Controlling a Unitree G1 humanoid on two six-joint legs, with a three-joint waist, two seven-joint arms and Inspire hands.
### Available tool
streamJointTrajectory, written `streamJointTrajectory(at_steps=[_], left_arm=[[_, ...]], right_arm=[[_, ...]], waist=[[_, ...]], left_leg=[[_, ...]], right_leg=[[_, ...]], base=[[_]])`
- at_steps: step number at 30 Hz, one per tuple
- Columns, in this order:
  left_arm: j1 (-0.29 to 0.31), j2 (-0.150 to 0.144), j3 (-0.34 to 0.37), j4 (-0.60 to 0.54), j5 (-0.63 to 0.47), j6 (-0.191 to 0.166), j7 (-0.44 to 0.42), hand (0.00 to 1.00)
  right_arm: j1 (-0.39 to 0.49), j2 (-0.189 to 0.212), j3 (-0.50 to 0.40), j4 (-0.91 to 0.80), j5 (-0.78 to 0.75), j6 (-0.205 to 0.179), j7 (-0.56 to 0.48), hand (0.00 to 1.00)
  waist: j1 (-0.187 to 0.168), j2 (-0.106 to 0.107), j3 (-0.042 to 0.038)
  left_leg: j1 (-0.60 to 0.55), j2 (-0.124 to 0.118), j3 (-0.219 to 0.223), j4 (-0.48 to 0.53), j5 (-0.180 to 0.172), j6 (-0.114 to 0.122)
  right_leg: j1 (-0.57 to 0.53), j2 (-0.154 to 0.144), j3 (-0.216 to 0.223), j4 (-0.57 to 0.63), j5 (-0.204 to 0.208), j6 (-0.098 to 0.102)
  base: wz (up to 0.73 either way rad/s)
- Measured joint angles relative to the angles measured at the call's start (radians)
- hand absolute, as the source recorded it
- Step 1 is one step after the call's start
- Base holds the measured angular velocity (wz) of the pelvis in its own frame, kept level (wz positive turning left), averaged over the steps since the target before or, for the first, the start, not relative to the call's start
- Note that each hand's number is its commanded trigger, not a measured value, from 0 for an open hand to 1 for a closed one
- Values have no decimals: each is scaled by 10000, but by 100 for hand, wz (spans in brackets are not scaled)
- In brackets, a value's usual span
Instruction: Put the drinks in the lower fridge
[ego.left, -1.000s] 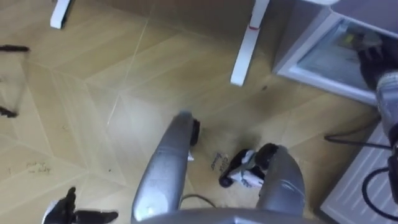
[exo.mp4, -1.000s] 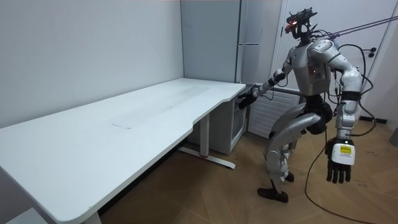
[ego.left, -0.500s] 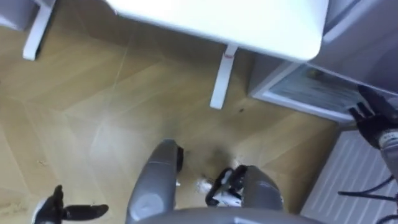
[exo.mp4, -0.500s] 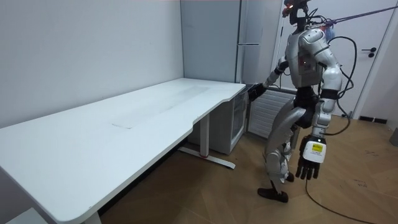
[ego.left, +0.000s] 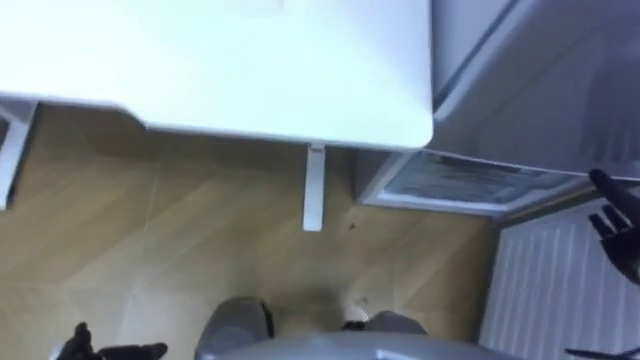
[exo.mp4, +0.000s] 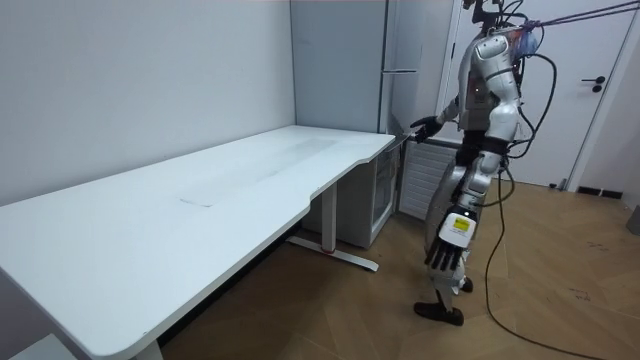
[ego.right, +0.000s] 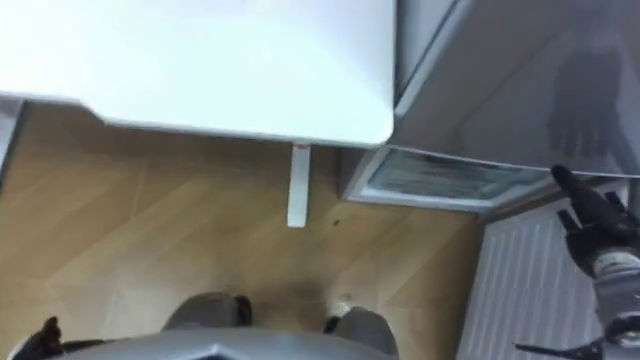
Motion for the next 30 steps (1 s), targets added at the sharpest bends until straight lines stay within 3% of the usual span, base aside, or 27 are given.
streamJointTrajectory(at_steps=[6,8,13,16,25,30], left_arm=[[69,-193,210,34,444,-61,-45,0],[55,-225,417,19,758,-54,-34,0],[49,-319,511,20,1168,-44,-25,0],[168,-370,938,47,1429,13,-14,0],[540,-508,1936,23,1504,52,272,0],[562,-501,2223,12,1501,58,475,0]], right_arm=[[233,-181,-329,-765,-1222,1,-114,0],[250,-203,-375,-1126,-1503,1,-318,0],[274,-316,-815,-1383,-1860,1,-543,0],[273,-346,-1229,-1382,-2096,6,-734,0],[265,-782,-1674,-1363,-3383,5,-1188,0],[267,-1030,-2205,-1363,-4063,5,-2134,0]], waist=[[-274,-82,15],[-295,-52,-4],[-368,11,-73],[-363,67,-82],[-564,199,-71],[-626,272,-70]], left_leg=[[1078,25,346,-666,60,-85],[1376,164,487,-882,85,-131],[1699,166,534,-1082,95,-145],[2030,179,536,-1232,99,-145],[2476,156,527,-1494,126,-161],[2447,160,510,-1497,127,-164]], right_leg=[[724,143,346,-460,126,29],[1055,357,401,-909,358,-2],[1428,439,469,-1309,497,41],[1817,543,542,-1667,620,68],[2231,601,572,-1944,711,71],[2238,612,553,-1966,711,70]], base=[[-22],[-18],[-3],[-5],[-3],[1]])
